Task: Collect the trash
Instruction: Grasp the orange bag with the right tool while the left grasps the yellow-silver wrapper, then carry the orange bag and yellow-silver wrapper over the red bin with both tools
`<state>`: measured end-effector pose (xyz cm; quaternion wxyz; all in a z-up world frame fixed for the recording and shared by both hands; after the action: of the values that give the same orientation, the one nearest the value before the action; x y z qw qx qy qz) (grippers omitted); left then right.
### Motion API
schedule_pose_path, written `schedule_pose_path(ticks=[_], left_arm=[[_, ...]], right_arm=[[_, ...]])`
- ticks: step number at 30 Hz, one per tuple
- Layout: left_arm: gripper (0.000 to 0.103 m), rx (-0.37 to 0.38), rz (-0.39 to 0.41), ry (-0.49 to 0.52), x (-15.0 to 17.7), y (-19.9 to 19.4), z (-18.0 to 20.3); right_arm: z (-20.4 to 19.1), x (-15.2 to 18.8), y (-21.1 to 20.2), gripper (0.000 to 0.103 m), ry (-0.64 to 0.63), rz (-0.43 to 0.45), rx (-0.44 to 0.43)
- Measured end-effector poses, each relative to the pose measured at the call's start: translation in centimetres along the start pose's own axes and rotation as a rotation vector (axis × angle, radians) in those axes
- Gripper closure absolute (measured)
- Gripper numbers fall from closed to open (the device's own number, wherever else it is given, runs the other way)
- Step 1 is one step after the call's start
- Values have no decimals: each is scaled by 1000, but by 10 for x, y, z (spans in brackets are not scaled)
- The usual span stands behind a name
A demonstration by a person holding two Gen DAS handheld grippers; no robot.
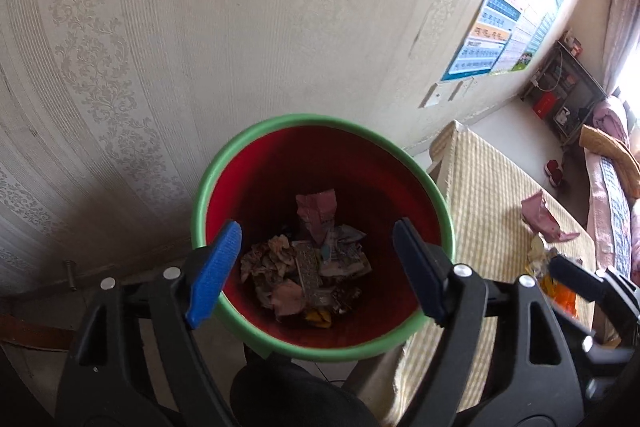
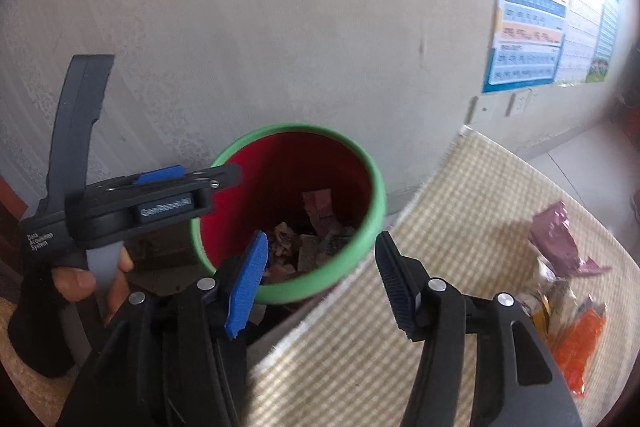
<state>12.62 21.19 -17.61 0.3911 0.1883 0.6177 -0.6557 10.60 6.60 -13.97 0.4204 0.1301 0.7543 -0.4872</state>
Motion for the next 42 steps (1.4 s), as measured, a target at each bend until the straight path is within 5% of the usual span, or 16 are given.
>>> schedule_pose_path(ticks=[11, 17, 20, 24, 33, 37, 42], left_arm=[[27, 104, -64, 127, 37, -5, 84], [27, 223, -111, 202, 57, -7, 160], [27, 294, -147, 213, 67, -4, 198], [27, 350, -209, 191, 83, 17, 241], [28, 287, -328, 131, 115, 79, 291], [67, 266, -362, 141, 127, 84, 288], [71, 299, -362, 173, 127, 68, 279]], right_arm=[[224, 77, -71, 42, 329, -52, 489], [260, 117, -40, 38, 476, -140, 401], [258, 121, -49, 50, 479, -103, 355], [245, 125, -82, 51, 509, -23, 313], [215, 163, -123, 50, 464, -12, 347], [217, 171, -124, 50, 491, -15, 345], [220, 170, -125, 50, 498, -3, 345]])
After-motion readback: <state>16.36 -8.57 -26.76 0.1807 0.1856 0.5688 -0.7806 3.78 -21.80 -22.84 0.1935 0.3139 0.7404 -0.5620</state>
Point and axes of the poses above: each gripper's, at about its wrist camera, not at the fingertips, and y roughly the way its jaws point, z to its right, x to its underside, the point moved 7 cm from there along y, roughly the way its jaws point, and after that the axes turned 11 degrees about z, right-handed, at the moved point
